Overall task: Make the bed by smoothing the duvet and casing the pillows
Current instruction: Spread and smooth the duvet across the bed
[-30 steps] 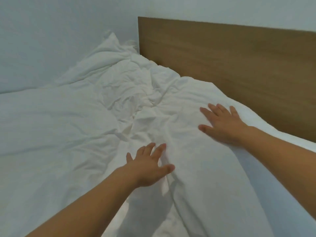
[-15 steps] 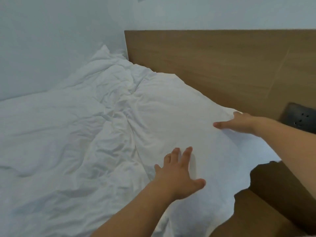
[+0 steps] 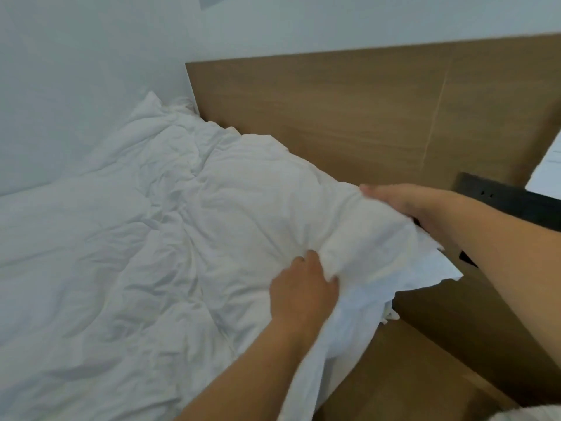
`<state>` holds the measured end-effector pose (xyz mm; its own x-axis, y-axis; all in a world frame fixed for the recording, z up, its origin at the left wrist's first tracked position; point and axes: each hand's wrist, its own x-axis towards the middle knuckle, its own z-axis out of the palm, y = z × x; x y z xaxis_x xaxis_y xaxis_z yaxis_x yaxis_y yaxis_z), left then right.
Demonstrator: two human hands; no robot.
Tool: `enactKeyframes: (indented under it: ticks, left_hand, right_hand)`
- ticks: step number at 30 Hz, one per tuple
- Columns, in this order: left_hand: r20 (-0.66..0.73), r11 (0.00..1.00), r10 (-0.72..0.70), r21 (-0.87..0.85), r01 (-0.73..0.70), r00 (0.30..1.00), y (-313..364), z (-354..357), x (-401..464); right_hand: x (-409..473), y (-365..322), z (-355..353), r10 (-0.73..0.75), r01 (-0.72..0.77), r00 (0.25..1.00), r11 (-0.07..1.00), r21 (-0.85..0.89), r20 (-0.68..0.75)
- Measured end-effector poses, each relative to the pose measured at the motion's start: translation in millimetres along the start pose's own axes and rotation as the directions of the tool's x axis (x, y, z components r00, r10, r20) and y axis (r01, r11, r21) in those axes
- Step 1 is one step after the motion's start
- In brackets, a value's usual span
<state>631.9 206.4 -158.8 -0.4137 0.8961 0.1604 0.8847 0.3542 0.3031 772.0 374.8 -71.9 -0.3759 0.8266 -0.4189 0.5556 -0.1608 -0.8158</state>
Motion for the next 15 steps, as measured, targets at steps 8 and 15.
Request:
enactKeyframes:
  ticks: [8,15]
  left_hand:
    - [-0.077,0.794,-0.311,-0.569,0.214,0.947,-31.9,-52.1,19.1]
    - [-0.508,0.760,-0.480,-0.648,0.049,0.715,-36.7,-91.0,37.9]
  right_hand:
    - [0.5,51.9,-9.1,0.217,-0.210,0.976,0.952,-0.223,0.007]
    - [-13.7,14.6,-17.2,-0.003,-0.018,0.997,0.966,0.259,0.080]
